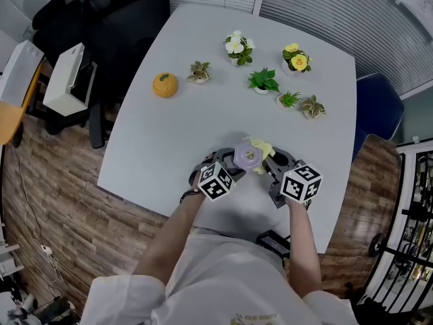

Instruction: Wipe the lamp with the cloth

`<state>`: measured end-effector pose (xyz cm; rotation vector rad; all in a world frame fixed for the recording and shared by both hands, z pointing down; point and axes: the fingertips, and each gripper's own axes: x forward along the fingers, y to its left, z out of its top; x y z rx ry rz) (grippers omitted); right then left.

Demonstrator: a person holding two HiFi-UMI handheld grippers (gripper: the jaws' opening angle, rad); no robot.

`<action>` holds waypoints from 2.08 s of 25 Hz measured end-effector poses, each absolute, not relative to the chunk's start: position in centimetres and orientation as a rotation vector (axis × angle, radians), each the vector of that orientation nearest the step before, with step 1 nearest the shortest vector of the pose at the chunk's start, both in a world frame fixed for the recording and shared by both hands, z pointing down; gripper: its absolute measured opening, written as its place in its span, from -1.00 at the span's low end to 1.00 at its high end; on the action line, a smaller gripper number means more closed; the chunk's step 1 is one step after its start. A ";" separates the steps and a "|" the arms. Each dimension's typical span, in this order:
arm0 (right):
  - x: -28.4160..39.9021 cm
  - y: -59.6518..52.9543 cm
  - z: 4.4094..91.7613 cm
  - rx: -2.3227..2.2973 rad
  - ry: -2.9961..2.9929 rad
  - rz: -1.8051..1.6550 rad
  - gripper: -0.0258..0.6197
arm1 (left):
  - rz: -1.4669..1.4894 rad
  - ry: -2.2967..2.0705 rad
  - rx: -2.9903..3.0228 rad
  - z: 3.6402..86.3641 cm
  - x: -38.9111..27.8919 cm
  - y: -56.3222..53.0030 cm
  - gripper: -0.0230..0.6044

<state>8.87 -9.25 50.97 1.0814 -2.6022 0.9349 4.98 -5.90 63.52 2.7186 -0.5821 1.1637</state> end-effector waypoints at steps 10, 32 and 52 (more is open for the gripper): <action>8.5 -10.0 51.9 1.093 -2.588 0.994 -0.84 | 1.165 -0.583 2.718 63.5 5.0 -5.9 0.05; 8.1 -5.5 51.8 1.028 -2.587 0.996 -0.84 | 1.168 -0.576 2.712 63.6 4.9 -5.9 0.05; 3.0 -2.3 51.8 0.817 -2.612 0.808 -0.84 | 1.172 -0.574 2.708 63.5 4.9 -5.9 0.05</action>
